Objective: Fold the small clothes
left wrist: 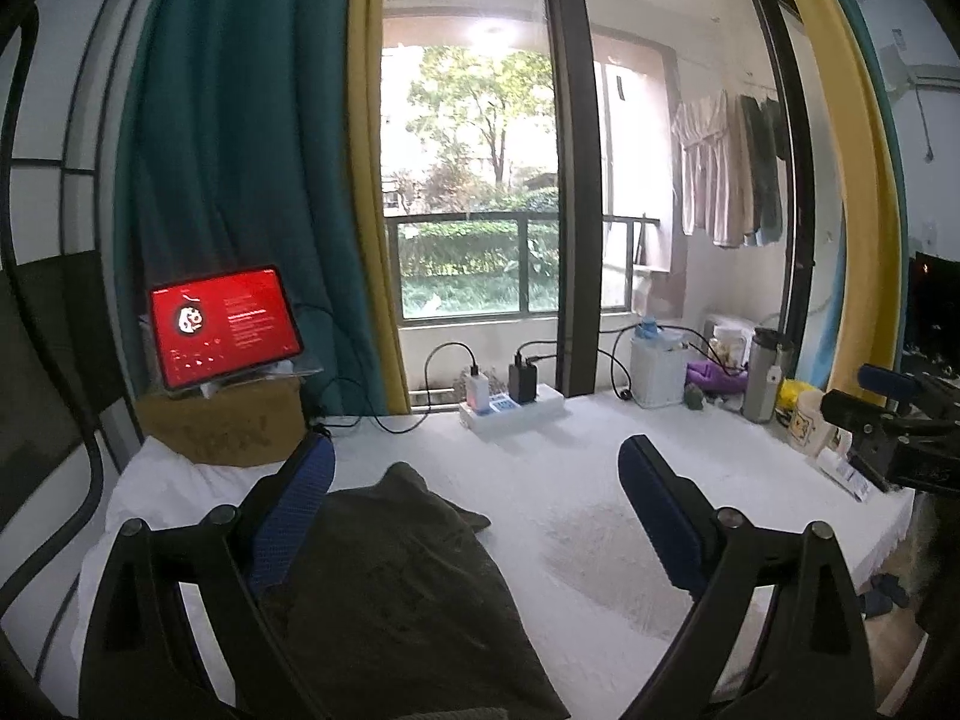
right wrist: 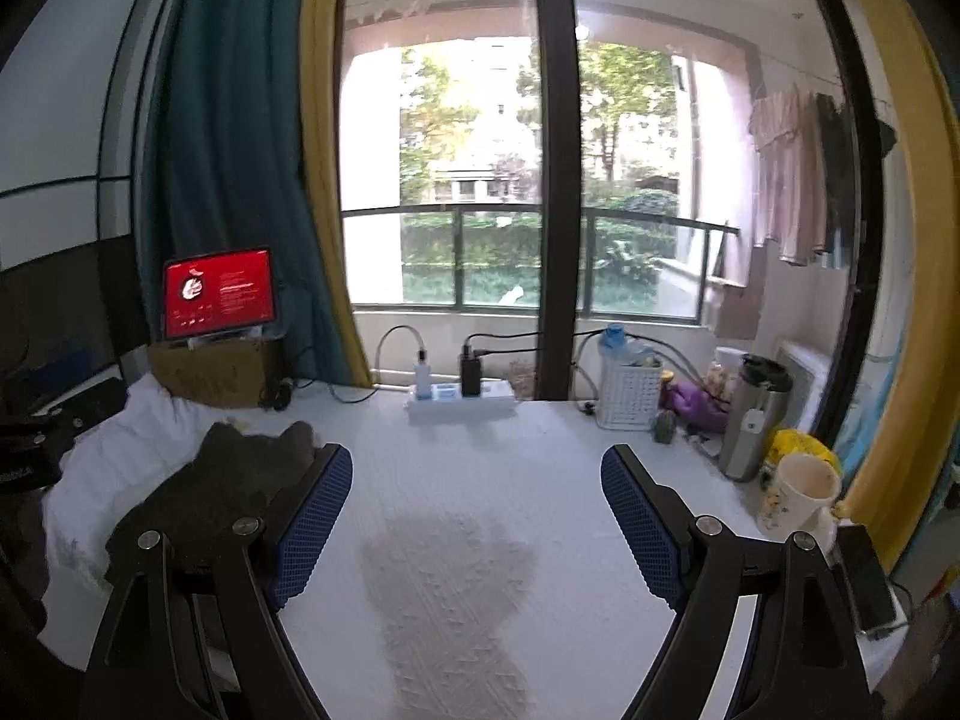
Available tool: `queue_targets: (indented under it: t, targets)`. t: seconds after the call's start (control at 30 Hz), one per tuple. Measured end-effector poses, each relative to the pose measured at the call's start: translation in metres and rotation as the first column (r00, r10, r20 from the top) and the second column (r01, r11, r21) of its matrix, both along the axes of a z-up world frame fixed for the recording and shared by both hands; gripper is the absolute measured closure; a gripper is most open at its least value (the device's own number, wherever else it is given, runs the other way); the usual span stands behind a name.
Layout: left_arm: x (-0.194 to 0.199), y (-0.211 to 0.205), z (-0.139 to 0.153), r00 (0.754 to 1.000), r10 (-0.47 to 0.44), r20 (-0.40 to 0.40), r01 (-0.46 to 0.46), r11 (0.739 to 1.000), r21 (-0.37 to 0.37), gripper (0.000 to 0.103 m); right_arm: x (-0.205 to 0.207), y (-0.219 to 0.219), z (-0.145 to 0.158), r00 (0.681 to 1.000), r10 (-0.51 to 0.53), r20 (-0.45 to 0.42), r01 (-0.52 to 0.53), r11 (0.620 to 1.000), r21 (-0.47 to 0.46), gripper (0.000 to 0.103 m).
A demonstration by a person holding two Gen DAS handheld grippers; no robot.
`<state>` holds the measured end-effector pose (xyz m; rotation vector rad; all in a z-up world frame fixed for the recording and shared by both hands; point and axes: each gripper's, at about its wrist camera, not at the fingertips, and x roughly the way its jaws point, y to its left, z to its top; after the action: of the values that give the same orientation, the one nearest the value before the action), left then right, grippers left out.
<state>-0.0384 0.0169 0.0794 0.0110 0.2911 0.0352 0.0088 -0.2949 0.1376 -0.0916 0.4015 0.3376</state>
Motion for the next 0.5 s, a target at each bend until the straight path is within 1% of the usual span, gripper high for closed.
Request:
queue_targets:
  t: [0.17,0.33,0.5]
  targets:
    - [-0.011,0.008,0.011,1.0,0.013,0.012,-0.013,1.0,-0.026,0.008,-0.011,-0.002,0.014,0.999,0.003,0.039,-0.004,1.0,0.014,0.015]
    - [-0.018,0.013,0.017,0.999,0.037,0.037,-0.036,0.999,-0.015,0.008,-0.021,0.002,0.025,0.998,0.003,0.069,-0.004,1.0,0.012,0.014]
    - [-0.023,0.017,0.023,0.998,0.038,0.057,-0.038,0.999,-0.011,0.008,-0.029,0.001,0.033,0.997,0.009,0.082,-0.011,0.999,0.033,0.013]
